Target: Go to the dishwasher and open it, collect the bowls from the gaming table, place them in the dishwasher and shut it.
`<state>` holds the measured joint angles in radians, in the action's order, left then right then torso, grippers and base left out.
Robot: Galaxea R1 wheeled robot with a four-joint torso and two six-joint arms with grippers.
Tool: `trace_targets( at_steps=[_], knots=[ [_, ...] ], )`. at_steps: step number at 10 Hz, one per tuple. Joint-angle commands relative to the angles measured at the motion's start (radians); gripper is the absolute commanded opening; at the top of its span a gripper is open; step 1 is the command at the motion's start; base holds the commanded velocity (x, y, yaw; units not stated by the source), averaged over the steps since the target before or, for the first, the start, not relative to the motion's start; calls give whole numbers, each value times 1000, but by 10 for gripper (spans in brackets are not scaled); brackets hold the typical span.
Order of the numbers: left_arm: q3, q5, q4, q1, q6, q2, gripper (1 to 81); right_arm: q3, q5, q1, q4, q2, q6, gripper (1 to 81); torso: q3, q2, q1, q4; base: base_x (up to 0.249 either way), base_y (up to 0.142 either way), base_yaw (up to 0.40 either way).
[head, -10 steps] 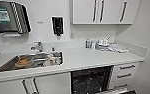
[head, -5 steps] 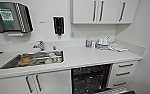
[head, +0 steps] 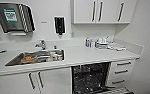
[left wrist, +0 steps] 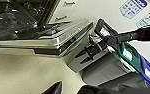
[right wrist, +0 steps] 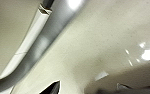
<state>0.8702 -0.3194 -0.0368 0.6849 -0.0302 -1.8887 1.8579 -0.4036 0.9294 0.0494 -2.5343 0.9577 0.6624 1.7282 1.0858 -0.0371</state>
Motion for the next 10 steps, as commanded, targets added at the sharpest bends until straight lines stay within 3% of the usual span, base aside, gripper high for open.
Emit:
trace_targets(
  at_steps=[1, 3, 6, 8, 10],
  knots=[
    [-28, -20, 0, -95, 1, 31, 811, -8, -49, -103, -5, 19, -10, 811, 0, 0, 0, 0, -95, 0, 0],
    [-28, -21, 0, -87, 1, 26, 811, 18, -35, -86, -5, 7, -27, 811, 0, 0, 0, 0, -93, 0, 0],
    [53, -18, 17, -9, 0, -21, 811, 26, -35, -69, -6, 12, -80, 811, 0, 1, 0, 0, 0, 0, 0],
    [159, -17, 8, 67, -8, -55, 811, 26, -26, -40, -5, 18, -173, 811, 0, 0, 0, 0, 0, 0, 0],
    [278, 21, 15, 182, -4, -96, 811, 45, 31, 18, -6, 29, -275, 811, 0, 0, 0, 0, 0, 0, 0]
  ],
)
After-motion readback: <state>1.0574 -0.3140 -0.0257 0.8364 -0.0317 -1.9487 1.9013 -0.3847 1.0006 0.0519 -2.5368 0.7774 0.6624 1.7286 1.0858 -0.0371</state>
